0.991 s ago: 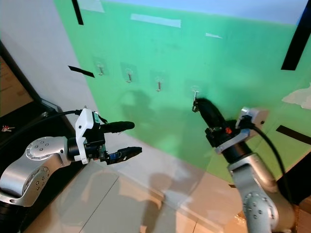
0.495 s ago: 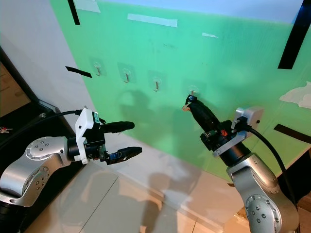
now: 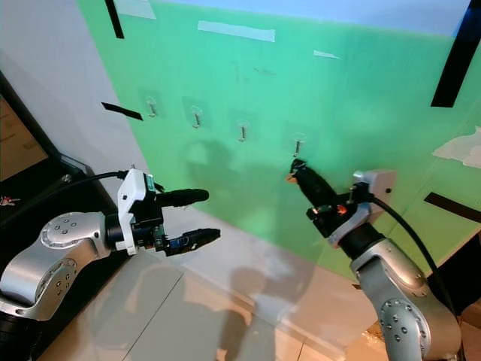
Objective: Hang keys on a hook
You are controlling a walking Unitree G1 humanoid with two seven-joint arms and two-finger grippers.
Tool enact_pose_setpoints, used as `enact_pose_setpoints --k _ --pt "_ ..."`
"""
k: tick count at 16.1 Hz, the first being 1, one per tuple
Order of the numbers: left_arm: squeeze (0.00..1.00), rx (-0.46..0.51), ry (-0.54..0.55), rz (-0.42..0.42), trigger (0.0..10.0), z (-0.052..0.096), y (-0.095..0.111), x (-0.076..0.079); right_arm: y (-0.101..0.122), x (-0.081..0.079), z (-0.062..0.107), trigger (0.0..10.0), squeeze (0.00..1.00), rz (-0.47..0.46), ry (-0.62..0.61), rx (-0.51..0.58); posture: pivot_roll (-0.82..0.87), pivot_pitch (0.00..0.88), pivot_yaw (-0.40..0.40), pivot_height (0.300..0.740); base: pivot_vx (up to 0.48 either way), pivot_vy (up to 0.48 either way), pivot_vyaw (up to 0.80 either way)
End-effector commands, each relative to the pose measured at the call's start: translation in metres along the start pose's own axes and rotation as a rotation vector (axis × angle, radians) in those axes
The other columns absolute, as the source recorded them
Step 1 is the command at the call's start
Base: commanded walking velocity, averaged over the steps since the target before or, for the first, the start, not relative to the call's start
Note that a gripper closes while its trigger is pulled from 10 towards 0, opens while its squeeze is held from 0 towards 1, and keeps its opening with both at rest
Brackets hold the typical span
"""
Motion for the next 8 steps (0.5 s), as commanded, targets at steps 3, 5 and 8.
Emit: enact_pose_setpoints --k 3,5,8 --pt "0.00 -0.013 -0.005 -0.011 10.0 0.002 0.000 0.001 0.019 -0.004 -0.003 10.0 0.00 -0.002 0.018 0.097 -0.15 0.000 0.094 0.740 0.000 0.000 0.00" --pt "0.00 -0.014 -0.006 -0.011 10.0 0.002 0.000 0.001 0.020 -0.003 -0.004 10.0 0.00 -0.004 0.004 0.107 -0.15 0.000 0.094 0.740 0.000 0.000 0.00" --pt "0.00 -0.014 -0.007 -0.011 10.0 0.001 0.001 0.000 0.022 -0.006 -0.007 10.0 0.00 -0.006 0.021 0.112 -0.15 0.000 0.094 0.740 0.000 0.000 0.00"
Point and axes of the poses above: a point about 5 cm out from each wrist's last joint towards the gripper, its own z axis pointing back from the gripper into the wrist, its own y axis along the axis of the wrist's last joint, x = y × z, the point moved 1 cm from there along -z, pointing out of the wrist towards the gripper, and after that the axes turned 8 degrees about z, right-handed, at the moved point
